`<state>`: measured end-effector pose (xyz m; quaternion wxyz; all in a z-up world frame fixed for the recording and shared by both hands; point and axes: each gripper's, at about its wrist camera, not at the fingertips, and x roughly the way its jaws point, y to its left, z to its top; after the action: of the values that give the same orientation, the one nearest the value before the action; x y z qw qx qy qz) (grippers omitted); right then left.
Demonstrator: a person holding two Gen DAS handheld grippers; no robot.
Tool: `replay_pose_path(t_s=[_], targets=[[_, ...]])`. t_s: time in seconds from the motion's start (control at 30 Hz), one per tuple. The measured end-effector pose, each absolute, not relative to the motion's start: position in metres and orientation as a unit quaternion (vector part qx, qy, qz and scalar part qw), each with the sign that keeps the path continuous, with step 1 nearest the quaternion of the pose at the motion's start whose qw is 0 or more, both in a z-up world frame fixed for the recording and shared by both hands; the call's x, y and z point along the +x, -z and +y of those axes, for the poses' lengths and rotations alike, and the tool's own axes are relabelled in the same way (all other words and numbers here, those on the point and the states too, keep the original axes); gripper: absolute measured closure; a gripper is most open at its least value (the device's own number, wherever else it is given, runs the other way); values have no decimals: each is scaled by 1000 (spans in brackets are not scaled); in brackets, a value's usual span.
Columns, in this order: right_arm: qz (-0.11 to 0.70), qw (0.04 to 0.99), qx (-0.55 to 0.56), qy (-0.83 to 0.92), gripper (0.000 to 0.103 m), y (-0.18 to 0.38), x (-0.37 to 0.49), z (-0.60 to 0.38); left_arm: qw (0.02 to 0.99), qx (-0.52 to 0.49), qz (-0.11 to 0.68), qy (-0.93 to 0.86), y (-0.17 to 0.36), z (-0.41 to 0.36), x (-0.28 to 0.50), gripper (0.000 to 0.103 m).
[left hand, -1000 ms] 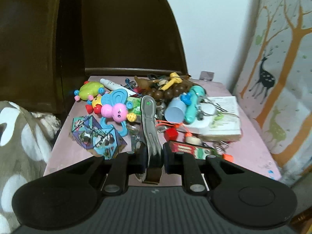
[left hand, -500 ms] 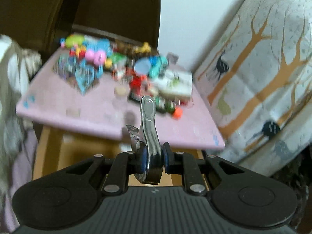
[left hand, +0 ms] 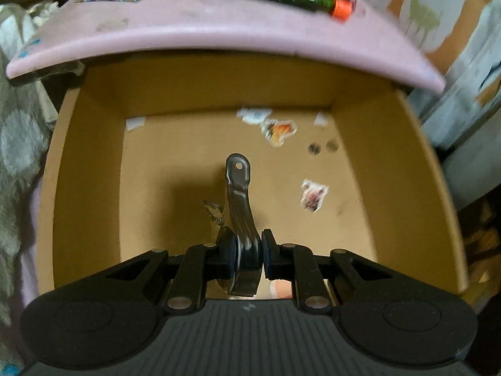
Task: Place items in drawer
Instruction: 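Carry the metal clip into the drawer and release it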
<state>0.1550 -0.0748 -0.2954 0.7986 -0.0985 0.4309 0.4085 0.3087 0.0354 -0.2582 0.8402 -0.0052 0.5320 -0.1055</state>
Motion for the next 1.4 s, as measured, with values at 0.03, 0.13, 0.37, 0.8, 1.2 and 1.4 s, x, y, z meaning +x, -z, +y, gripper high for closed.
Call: replay_pose_path(t_s=[0.03, 0.13, 0.37, 0.8, 1.2, 1.4], targets=[[431, 799, -99, -409, 77, 295, 155, -75, 839, 3, 534, 104, 261, 34, 310, 87], [430, 799, -99, -409, 77, 295, 155, -75, 837, 16, 537, 104, 267, 31, 312, 87], [429, 799, -100, -410, 77, 296, 156, -76, 827, 33, 546, 128, 277, 17, 315, 80], [429, 798, -101, -412, 77, 299, 157, -74, 838, 24, 529, 133, 257, 16, 296, 35], [424, 798, -109, -413, 77, 301, 157, -72, 847, 21, 519, 112, 239, 18, 280, 35], [423, 798, -113, -413, 77, 302, 156, -72, 850, 28, 515, 104, 236, 15, 277, 35]])
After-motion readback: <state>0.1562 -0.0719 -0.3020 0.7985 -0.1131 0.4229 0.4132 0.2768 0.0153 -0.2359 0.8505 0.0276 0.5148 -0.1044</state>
